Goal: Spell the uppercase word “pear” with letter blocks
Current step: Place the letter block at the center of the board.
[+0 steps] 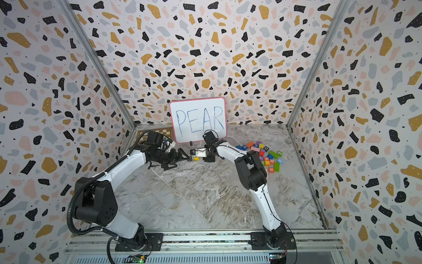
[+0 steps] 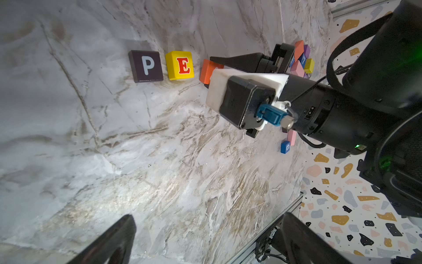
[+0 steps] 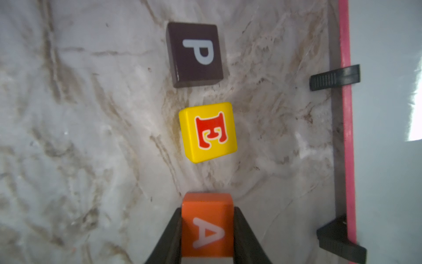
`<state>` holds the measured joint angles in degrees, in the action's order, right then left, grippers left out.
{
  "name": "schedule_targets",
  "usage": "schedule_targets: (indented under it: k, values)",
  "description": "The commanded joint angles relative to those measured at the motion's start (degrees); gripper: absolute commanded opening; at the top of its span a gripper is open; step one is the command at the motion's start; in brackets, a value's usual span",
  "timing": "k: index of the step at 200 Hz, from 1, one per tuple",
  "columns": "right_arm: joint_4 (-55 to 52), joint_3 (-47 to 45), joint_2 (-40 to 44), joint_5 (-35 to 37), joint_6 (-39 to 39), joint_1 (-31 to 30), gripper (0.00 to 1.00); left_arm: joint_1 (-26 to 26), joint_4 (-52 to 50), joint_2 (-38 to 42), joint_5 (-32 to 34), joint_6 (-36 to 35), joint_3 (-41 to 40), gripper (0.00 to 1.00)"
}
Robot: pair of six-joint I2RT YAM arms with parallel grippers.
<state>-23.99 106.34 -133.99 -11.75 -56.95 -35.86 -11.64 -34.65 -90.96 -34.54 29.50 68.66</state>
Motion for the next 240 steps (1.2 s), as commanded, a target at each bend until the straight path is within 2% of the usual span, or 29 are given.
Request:
schedule_targets:
  k: [1, 63, 240]
  values:
    - [-2.0, 1.9, -0.3, -0.4, -1.1, -0.7, 0.13, 0.2, 0.2, -0.5, -0.9, -0.8, 2.2, 0.99]
    - [-1.7, 1.9, -1.0, 0.1, -3.6, -1.0, 0.18, 0.5, -0.1, -1.1, -1.1, -1.1, 2.5, 0.99]
    - [0.2, 3.0, -2.7, 3.2, -4.1, -1.1, 0.3, 0.8, 1.0, -0.9, -1.3, -0.6, 2.2, 0.99]
